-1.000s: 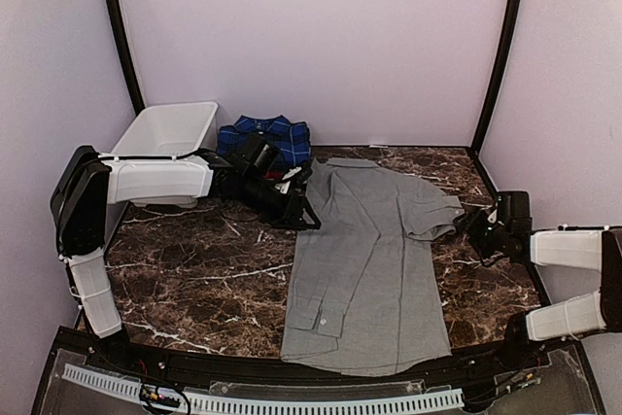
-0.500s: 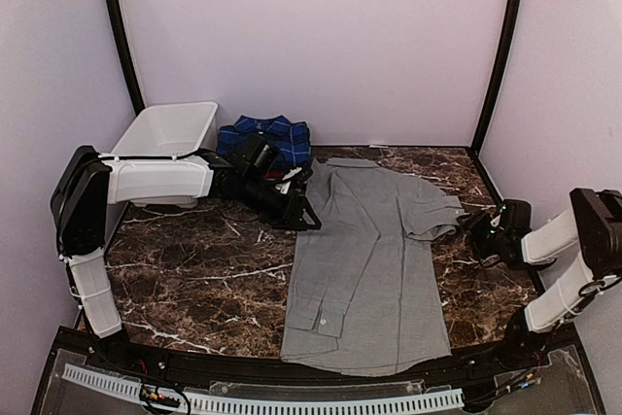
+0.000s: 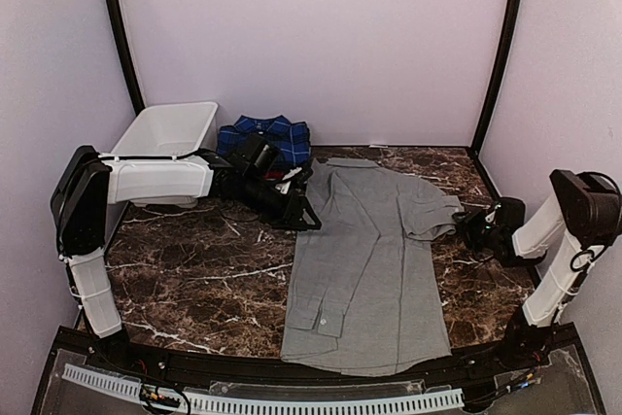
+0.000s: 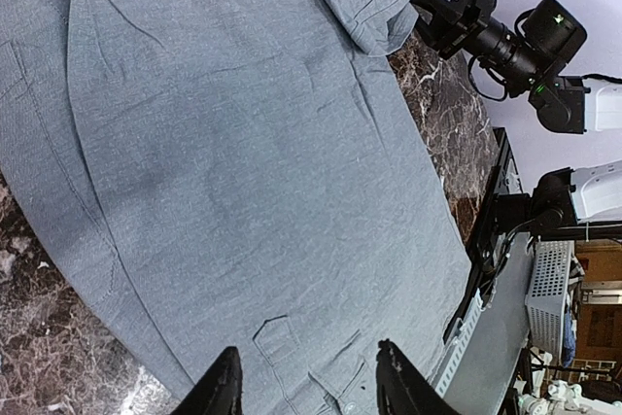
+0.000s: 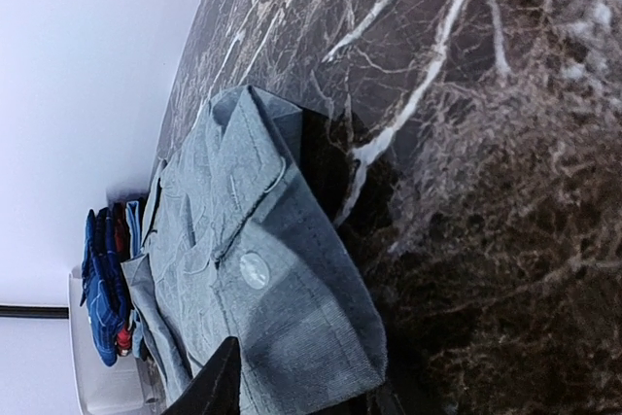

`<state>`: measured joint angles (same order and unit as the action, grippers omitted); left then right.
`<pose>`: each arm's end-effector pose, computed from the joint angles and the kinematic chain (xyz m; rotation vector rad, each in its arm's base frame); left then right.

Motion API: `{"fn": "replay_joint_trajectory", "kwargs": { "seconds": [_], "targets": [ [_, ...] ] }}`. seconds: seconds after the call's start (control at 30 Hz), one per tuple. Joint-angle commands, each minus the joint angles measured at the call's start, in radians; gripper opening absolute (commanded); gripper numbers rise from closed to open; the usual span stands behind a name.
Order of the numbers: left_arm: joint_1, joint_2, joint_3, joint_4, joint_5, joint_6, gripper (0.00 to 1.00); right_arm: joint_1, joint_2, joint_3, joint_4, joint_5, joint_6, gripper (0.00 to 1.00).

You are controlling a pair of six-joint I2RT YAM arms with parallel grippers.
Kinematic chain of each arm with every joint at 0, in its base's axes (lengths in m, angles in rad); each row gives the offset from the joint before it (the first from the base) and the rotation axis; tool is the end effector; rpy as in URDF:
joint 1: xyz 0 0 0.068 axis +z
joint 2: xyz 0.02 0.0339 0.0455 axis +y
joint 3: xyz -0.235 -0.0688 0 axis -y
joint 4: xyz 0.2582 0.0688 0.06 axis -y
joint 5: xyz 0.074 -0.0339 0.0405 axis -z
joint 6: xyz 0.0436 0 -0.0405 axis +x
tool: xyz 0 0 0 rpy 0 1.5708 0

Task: Fold and stack the long sleeve shirts
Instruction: Pick up the sleeve from the 1/3-folded shirt.

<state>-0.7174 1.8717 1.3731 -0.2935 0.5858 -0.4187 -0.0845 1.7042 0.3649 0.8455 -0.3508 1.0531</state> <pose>0.3026 -0.2960 0.1886 0.6852 2.4523 -1.2002 0.2704 -0.0079 0.0544 0.9714 1.9444 0.9402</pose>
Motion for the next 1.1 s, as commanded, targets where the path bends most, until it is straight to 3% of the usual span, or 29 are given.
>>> {"fn": "replay_joint_trajectory", "kwargs": {
  "seconds": [0.0, 0.37, 0.6, 0.77, 1.07],
  "targets": [
    [0.003, -0.014, -0.004, -0.006, 0.008, 0.003, 0.46, -0.004, 0.037, 0.049, 0.039, -0.011, 0.004, 0.37],
    [0.003, -0.027, -0.002, 0.035, 0.059, -0.056, 0.46, -0.002, -0.028, 0.129, -0.073, 0.015, -0.069, 0.00],
    [0.015, -0.038, -0.028, 0.146, 0.136, -0.189, 0.46, 0.075, -0.200, 0.232, -0.288, 0.080, -0.228, 0.00],
    [0.046, -0.049, -0.110, 0.383, 0.252, -0.379, 0.48, 0.241, -0.248, 0.357, -0.425, 0.129, -0.353, 0.00],
    [0.088, -0.032, -0.208, 0.642, 0.276, -0.638, 0.60, 0.581, -0.151, 0.562, -0.584, 0.214, -0.468, 0.00]
  ]
}}
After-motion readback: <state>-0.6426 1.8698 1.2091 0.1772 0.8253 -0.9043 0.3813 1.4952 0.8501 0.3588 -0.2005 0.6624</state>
